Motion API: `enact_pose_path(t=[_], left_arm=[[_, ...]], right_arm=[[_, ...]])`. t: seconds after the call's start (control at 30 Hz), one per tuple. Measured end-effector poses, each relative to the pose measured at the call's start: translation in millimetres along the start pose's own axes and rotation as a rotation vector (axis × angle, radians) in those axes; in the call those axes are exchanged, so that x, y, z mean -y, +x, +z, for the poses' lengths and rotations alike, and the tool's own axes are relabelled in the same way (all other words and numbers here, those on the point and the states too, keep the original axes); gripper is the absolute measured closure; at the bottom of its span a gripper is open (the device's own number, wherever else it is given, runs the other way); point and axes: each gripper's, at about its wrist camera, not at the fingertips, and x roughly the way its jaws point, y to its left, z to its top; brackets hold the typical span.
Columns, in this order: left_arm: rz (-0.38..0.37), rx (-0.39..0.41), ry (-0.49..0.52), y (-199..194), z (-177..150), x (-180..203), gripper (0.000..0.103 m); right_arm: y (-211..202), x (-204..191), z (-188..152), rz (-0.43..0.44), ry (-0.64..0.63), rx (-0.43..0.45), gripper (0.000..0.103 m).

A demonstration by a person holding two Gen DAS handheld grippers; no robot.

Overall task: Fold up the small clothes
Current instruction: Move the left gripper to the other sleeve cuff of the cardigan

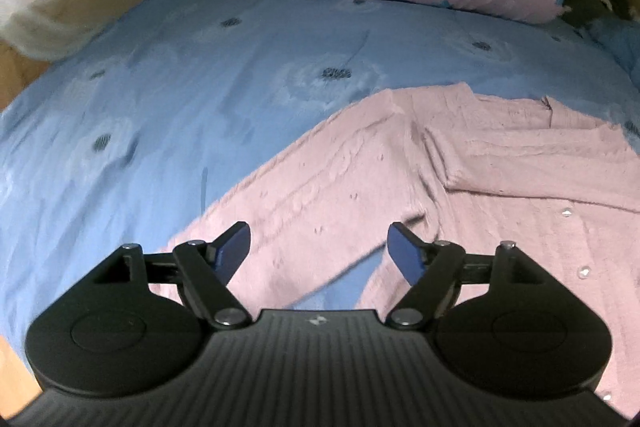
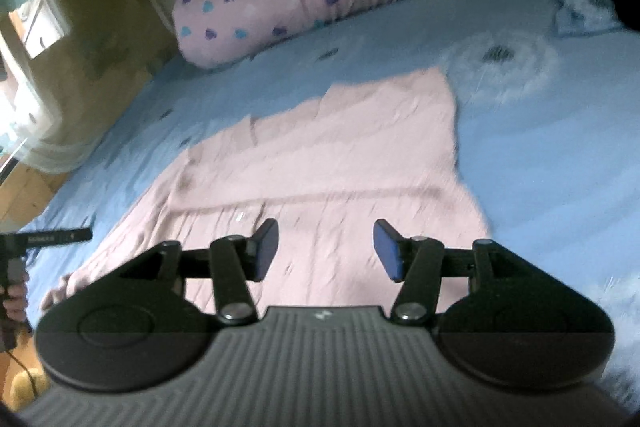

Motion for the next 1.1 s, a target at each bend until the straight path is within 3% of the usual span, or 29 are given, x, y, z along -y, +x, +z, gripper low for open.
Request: enact_pose_path(t=[0.2, 0.33, 0.43, 0.6, 0.83, 0.97, 1.1], left_arm=[[0.048, -0.020, -0.100, 4.9, -12.8, 10.7, 0.022], [0.062, -0.025, -0.172, 17.9, -19.2, 19.3, 0.021], [0.114, -0.022, -0.216, 27.8, -23.6, 23.8, 0.021], [0.143, -0.052, -0.402, 38.8, -34.3, 10.4, 0.020], [0.221, 0.030, -0.675, 39.7, -52.9, -16.5, 0.015], [0.275, 0.063, -0.748, 37.3, -56.2, -27.1, 0.015], [0.320, 0.074, -0.753, 44.6, -54.0, -38.3, 0.015]], right_arm=[[12.8, -10.5, -22.7, -0.008, -0.039, -0.076, 0.047], [17.5, -13.3, -29.2, -0.016, -0.073, -0.091, 0.047], [19.0, -8.6, -30.4, -0.026, -0.065, -0.094, 0.048], [17.8, -5.1, -28.9, -0.035, -0.053, -0.081, 0.048], [19.2, -5.9, -28.7, -0.041, -0.071, -0.082, 0.048], [19.0, -4.2, -28.8, -0.038, -0.065, -0.081, 0.048], [18.6, -4.4, -28.9, -0.036, -0.062, -0.080, 0.048]])
